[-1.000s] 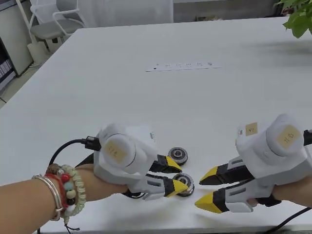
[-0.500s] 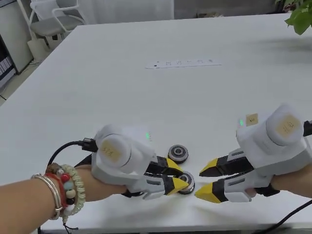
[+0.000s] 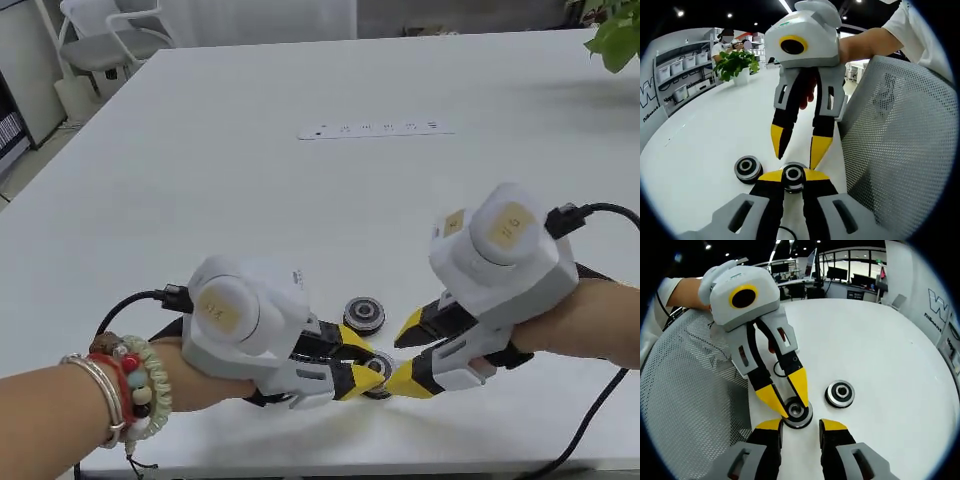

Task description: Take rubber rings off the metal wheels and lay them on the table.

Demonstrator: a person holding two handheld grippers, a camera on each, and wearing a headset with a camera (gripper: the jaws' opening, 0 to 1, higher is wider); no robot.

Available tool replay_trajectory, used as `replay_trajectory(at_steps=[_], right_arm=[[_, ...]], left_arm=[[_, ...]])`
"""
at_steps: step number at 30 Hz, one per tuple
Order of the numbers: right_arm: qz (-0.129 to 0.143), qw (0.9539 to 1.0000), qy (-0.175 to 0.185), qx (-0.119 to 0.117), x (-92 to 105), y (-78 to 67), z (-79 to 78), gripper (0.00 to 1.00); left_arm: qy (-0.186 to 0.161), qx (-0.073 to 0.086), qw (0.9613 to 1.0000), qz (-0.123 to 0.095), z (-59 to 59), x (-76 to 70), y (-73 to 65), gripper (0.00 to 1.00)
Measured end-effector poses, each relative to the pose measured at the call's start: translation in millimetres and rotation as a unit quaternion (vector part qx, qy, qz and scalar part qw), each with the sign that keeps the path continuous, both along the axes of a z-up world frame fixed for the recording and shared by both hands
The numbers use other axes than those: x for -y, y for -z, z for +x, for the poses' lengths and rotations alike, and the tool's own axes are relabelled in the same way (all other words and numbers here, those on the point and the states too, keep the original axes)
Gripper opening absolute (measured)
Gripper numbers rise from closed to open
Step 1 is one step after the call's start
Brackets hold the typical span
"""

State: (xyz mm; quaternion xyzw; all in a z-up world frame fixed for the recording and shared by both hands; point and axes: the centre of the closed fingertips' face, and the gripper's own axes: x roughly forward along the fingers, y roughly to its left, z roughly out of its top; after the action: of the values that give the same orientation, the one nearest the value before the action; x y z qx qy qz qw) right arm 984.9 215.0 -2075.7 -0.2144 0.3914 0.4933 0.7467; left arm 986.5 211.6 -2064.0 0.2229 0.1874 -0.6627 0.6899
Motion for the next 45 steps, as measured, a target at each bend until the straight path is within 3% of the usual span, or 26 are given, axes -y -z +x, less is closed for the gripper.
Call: replay_trajectory(at_steps=[5, 12, 16, 45], right_arm=[[-0.007, 0.9999, -0.013, 0.002, -3.3, 8.7, -5.5, 0.27], [0.025, 0.9994, 0.017, 0.014, -3.5, 13.5, -4.6, 0.24], [0.03, 0.9992, 0.021, 0.013, -2.1, 12.0, -3.6, 0.22], [0.012, 0.9999, 0.007, 0.007, 5.2, 12.3, -10.9, 0.14]], left_arm=[[0.001, -0.001, 1.0, 0.001, -0.2, -0.1, 0.1, 0.09], [0.004, -0.002, 1.0, 0.004, -0.1, 0.4, 0.2, 0.09], [0.006, -0.002, 1.0, 0.007, 0.0, 0.5, 0.5, 0.09], [0.011, -0.002, 0.9999, 0.005, -3.3, 2.2, 0.7, 0.09]])
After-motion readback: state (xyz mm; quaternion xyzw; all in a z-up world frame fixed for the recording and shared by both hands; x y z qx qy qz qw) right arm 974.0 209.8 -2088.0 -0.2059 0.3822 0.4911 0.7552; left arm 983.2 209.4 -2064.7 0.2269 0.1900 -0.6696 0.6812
